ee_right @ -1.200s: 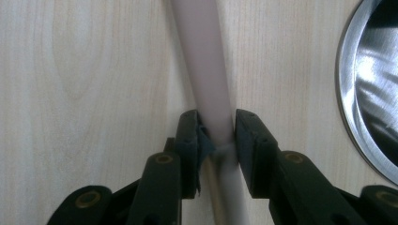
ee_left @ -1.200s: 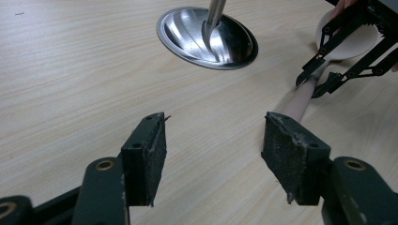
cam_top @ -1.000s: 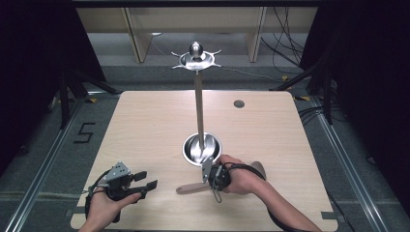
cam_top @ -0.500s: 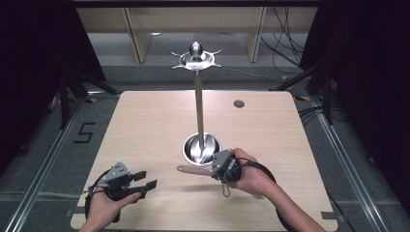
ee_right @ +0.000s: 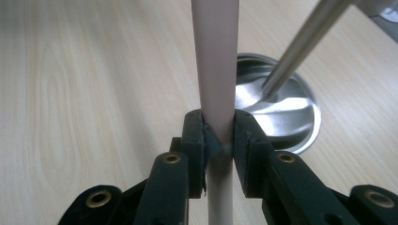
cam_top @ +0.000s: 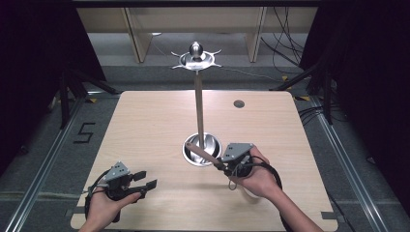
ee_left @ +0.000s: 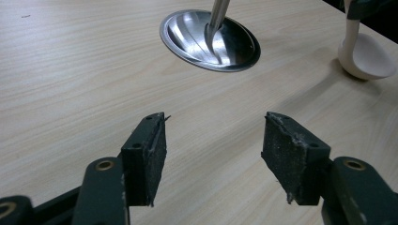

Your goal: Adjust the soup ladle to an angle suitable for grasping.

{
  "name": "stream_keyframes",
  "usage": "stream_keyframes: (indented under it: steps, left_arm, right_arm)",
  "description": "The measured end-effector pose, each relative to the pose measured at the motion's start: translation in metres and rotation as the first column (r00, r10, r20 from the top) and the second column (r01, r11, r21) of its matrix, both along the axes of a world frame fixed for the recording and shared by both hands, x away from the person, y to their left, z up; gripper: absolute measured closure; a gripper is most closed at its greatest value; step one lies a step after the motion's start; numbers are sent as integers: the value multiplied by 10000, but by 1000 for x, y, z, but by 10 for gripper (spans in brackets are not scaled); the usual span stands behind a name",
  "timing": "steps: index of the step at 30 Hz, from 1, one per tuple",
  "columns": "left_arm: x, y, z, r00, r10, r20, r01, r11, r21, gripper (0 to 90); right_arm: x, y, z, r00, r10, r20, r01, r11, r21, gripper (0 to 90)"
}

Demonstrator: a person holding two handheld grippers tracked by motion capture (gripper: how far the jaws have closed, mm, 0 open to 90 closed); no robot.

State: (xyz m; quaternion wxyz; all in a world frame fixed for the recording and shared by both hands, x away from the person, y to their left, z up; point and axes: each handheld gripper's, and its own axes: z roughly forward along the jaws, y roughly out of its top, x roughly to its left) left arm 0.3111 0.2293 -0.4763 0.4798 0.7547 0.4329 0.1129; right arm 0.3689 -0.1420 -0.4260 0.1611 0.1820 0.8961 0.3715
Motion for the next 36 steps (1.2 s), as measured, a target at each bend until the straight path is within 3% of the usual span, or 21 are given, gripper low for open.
stream_keyframes:
  steps: [3, 6, 9, 10, 12, 13, 14, 17, 18, 20, 22, 24, 25, 28, 29, 33, 35, 36]
  left_arm:
    - [0, 0, 0, 10000, 8, 45, -8, 10000, 17, 393]
    - [0, 0, 0, 10000, 7, 39, -7, 10000, 16, 394]
    - [0, 0, 0, 10000, 10, 40, -10, 10000, 19, 393]
    - [0, 0, 0, 10000, 10, 43, -10, 10000, 21, 394]
    - [0, 0, 0, 10000, 13, 44, -13, 10000, 20, 393]
    - [0, 0, 0, 10000, 13, 44, -13, 10000, 17, 394]
    - [0, 0, 0, 10000, 6, 34, -6, 10000, 29, 394]
    - [0, 0, 0, 10000, 3, 30, -3, 10000, 23, 393]
    - [0, -1, 0, 10000, -3, 37, 3, 10000, 19, 393]
    - [0, -1, 0, 10000, -3, 41, 3, 10000, 12, 393]
    - [0, 0, 0, 10000, -40, 26, 39, 10000, 5, 393]
    - [0, 0, 0, 10000, -42, 28, 42, 10000, 7, 393]
    - [0, 0, 0, 10000, -45, 31, 45, 10000, 3, 393]
    - [0, 0, 0, 9999, -87, 56, 87, 10000, 10, 393]
    - [0, -1, 0, 9999, -62, 81, 62, 10000, -23, 393]
    - [1, -1, 1, 9999, -118, 86, 119, 9999, -5, 393]
    - [0, -1, 1, 9999, -87, 87, 87, 10000, -35, 393]
    - [0, -1, 1, 10000, -36, 32, 36, 10000, -36, 393]
  right_arm:
    - [-1, -3, 1, 9994, -347, 97, 343, 9987, 384, 764]
    - [-5, -10, 3, 9958, -911, -24, 908, 9904, 1044, 764]
    - [-6, -14, 4, 9940, -1082, 126, 1056, 9853, 1342, 763]
    - [-7, -17, 5, 9925, -1199, 247, 1143, 9796, 1652, 763]
    - [-8, -18, 5, 9918, -1258, 234, 1196, 9764, 1800, 763]
    - [-12, -21, 7, 9866, -1622, 156, 1556, 9658, 2072, 764]
    - [-12, -22, 7, 9858, -1664, 236, 1572, 9629, 2194, 764]
    - [-14, -25, 8, 9842, -1763, 147, 1683, 9585, 2303, 764]
    - [-13, -26, 7, 9837, -1769, 323, 1630, 9530, 2552, 764]
    - [-13, -27, 8, 9833, -1787, 334, 1644, 9526, 2561, 764]
    - [-16, -28, 9, 9790, -2037, 98, 1929, 9409, 2783, 764]
    - [-16, -29, 9, 9778, -2086, 202, 1942, 9380, 2872, 764]
    - [-17, -30, 10, 9763, -2164, 72, 2042, 9313, 3017, 764]
    - [-16, -33, 11, 9752, -2187, 346, 1973, 9294, 3120, 764]
    - [-17, -32, 11, 9728, -2301, 263, 2089, 9208, 3295, 764]
    - [-18, -35, 13, 9729, -2302, 231, 2097, 9195, 3324, 764]
    - [-18, -35, 14, 9733, -2290, 134, 2109, 9165, 3399, 764]
    - [-18, -35, 13, 9715, -2351, 309, 2089, 9102, 3575, 764]
